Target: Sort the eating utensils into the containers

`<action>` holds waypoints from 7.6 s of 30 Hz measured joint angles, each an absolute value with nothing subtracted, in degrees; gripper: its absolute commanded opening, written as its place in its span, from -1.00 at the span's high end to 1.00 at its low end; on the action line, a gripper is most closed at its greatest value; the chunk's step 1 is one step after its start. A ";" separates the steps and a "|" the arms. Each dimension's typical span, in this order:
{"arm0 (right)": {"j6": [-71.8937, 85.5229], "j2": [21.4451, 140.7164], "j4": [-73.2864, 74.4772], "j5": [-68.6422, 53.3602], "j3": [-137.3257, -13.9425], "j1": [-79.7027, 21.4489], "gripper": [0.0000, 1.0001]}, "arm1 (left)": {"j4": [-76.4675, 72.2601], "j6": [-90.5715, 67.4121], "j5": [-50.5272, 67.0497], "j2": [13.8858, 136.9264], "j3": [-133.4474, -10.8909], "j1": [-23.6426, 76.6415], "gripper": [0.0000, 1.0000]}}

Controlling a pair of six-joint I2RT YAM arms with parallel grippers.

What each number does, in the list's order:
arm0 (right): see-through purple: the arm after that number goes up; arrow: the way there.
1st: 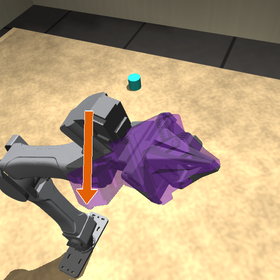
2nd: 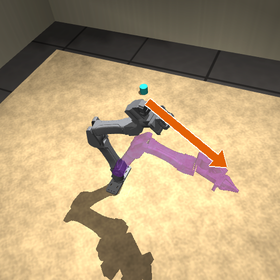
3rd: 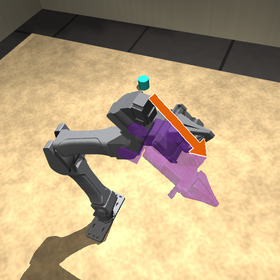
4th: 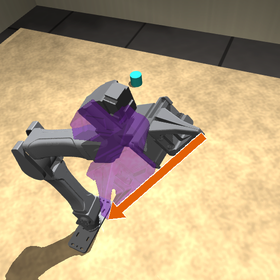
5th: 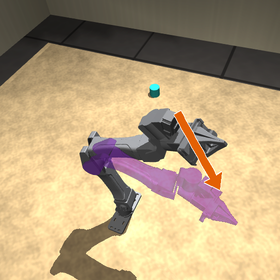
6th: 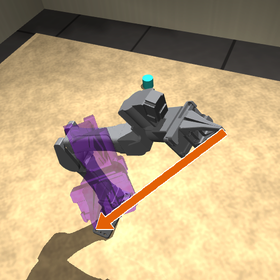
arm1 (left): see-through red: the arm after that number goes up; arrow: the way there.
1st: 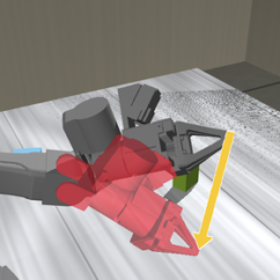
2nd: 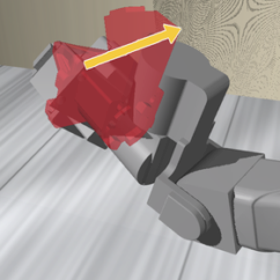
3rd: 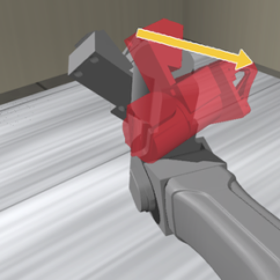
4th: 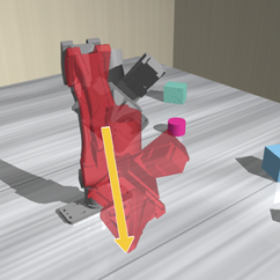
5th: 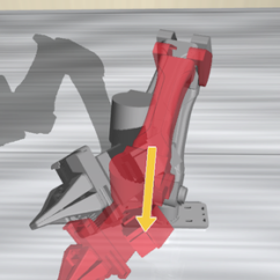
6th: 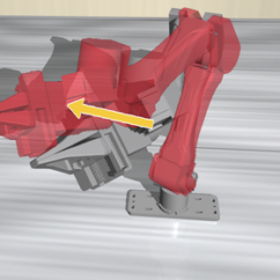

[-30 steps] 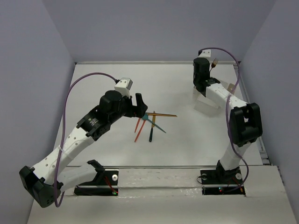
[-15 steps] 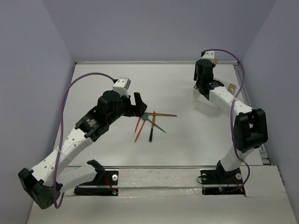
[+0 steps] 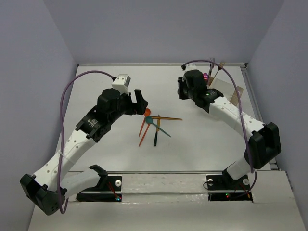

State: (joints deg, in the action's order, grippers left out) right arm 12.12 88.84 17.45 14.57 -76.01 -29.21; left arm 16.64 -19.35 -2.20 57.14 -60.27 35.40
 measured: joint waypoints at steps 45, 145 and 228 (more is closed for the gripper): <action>11.77 121.60 36.10 -3.53 -94.02 -45.84 0.44 | 16.95 -22.98 13.10 55.86 -54.78 17.02 -0.98; 13.93 80.93 12.12 23.68 -73.52 -3.49 0.39 | 11.79 -19.86 21.50 58.22 -55.37 19.81 -0.98; 25.32 80.68 13.21 22.41 -83.33 -2.94 0.86 | 14.52 -21.71 19.94 53.71 -59.53 19.00 -0.98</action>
State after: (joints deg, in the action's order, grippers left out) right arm 25.32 80.68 13.21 22.41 -83.33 -2.94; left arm 14.52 -21.71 19.94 53.71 -59.53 19.00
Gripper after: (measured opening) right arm 0.104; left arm 0.986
